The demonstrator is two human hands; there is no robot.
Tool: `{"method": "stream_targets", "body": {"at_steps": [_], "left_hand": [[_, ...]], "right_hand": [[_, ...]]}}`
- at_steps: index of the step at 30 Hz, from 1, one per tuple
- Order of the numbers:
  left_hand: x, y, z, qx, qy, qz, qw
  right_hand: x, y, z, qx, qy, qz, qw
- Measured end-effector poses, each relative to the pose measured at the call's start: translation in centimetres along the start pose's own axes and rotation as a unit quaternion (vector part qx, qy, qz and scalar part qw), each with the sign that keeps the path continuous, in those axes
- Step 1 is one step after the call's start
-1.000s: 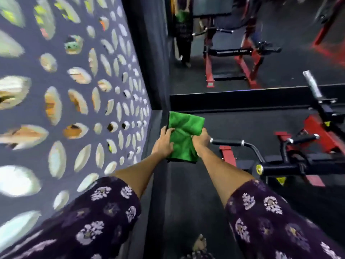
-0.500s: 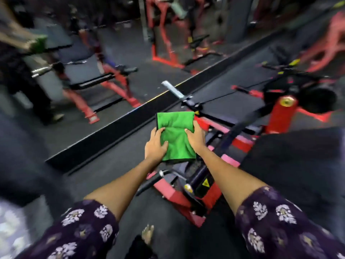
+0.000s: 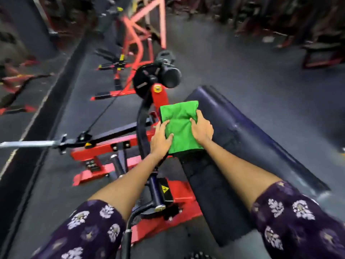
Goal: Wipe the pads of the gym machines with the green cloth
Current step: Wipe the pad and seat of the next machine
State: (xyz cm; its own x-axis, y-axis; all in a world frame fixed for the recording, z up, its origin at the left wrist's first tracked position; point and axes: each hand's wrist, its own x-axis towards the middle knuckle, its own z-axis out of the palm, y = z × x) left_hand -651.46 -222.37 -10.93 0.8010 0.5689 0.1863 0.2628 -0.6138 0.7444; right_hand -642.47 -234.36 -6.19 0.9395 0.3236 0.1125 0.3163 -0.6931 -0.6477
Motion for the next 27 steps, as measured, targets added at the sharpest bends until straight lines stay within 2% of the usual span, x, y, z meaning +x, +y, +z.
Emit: {"method": "stream_targets", "body": {"at_steps": [6,13,17,21,23,25,27], "left_hand": [[-3.5,5.5,4.8,-0.031,-0.101,0.079,0.991],[-9.6,11.1,6.6,-0.094,-0.143,0.168,0.971],[-13.0,13.6,7.0,-0.067,-0.194,0.214,0.955],[-14.5,14.9,8.4,-0.021,-0.275,0.216,0.937],[-14.8,15.1,8.9,0.004,-0.308,0.206,0.929],[-14.7,15.1,9.3,0.013,-0.326,0.2,0.924],[-14.4,15.0,9.4,0.015,-0.338,0.209,0.917]], "right_hand": [[-6.4,5.4,-6.2,-0.076,0.098,0.093,0.988],[-14.8,7.0,-12.5,-0.085,0.215,0.115,0.966],[-19.2,8.5,-15.0,-0.072,0.259,0.156,0.95],[-21.0,10.3,-15.9,-0.062,0.261,0.225,0.937],[-21.6,10.6,-15.8,-0.104,0.241,0.241,0.934],[-21.8,10.6,-15.7,-0.223,0.23,0.239,0.917],[-21.4,9.9,-15.5,-0.322,0.22,0.196,0.9]]}}
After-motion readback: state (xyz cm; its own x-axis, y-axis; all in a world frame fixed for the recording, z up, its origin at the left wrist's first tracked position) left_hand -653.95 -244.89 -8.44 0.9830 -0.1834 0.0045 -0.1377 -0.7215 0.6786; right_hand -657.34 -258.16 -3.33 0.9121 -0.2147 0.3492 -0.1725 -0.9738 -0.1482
